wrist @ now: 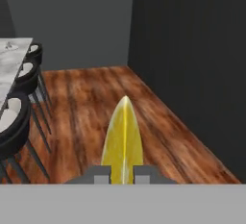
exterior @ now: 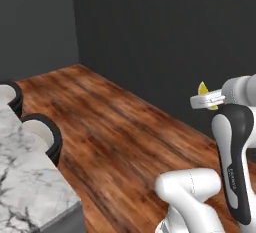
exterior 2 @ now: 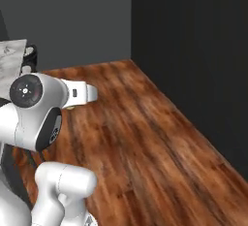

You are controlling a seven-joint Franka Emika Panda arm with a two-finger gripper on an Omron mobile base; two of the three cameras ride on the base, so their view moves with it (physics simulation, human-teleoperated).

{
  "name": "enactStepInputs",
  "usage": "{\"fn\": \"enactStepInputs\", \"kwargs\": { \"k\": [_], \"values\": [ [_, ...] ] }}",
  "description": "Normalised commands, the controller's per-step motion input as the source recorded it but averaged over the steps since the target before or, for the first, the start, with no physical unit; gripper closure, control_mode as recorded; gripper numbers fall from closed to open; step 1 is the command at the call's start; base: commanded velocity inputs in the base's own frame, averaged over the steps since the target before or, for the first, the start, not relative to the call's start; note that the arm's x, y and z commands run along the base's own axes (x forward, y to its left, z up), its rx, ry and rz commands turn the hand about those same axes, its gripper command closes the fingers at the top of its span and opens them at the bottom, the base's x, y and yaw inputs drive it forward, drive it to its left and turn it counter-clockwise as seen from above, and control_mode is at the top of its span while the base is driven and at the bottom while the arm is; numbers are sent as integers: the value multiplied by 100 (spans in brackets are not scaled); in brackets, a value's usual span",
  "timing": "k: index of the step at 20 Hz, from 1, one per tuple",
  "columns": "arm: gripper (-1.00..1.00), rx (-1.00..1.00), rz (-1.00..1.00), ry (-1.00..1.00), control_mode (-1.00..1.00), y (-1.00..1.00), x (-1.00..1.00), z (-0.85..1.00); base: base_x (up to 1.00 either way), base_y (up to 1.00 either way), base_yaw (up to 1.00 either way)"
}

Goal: Take the lemon wedge from the fridge and place it on the plate with fish on the dining counter.

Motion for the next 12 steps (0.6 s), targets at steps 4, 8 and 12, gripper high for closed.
{"fn": "enactStepInputs", "kwargs": {
  "k": [4, 8, 12],
  "values": [
    [100, 0, 0, 0, 100, 0, 0, 0, 100, -67, 38],
    [100, 0, 0, 0, 100, 0, 0, 0, 100, -45, 46],
    [100, 0, 0, 0, 100, 0, 0, 0, 100, -36, 51]
  ]
}}
